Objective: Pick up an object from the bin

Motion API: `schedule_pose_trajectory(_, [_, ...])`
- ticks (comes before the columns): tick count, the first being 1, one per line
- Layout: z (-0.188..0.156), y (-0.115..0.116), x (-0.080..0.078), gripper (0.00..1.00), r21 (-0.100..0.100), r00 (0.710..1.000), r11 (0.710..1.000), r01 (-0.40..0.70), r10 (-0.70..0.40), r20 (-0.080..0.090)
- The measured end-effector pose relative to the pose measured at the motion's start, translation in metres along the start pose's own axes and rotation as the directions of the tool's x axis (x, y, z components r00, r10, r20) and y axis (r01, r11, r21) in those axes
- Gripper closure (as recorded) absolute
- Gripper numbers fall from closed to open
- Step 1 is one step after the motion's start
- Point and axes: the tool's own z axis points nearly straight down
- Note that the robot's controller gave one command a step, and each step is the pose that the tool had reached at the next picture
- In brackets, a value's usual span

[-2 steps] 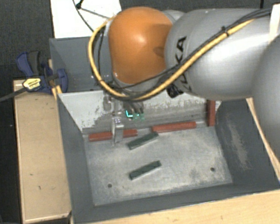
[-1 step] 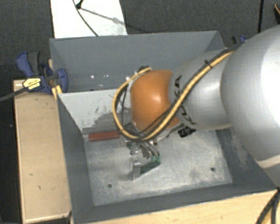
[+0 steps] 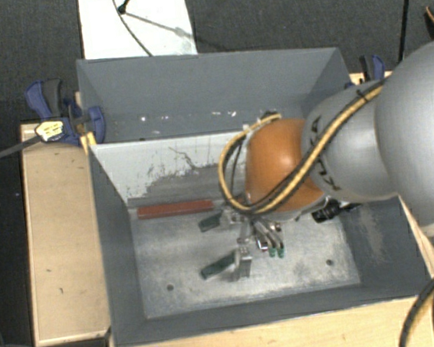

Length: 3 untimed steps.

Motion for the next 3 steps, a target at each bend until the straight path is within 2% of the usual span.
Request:
schedule_pose_trajectory(1, [-0.001, 0.005, 0.000, 1.00, -0.004, 1.000, 1.000, 0.000, 0.000, 0.002])
schedule_pose_trajectory(2, [-0.128, 0.011, -0.023, 1.00, -0.003, 0.975, 0.976, 0.220, -0.220, 0.011])
schedule_pose_trajectory(3, [-0.197, 0.140, -0.019, 1.00, -0.002, 0.813, 0.813, 0.582, -0.582, 0.012])
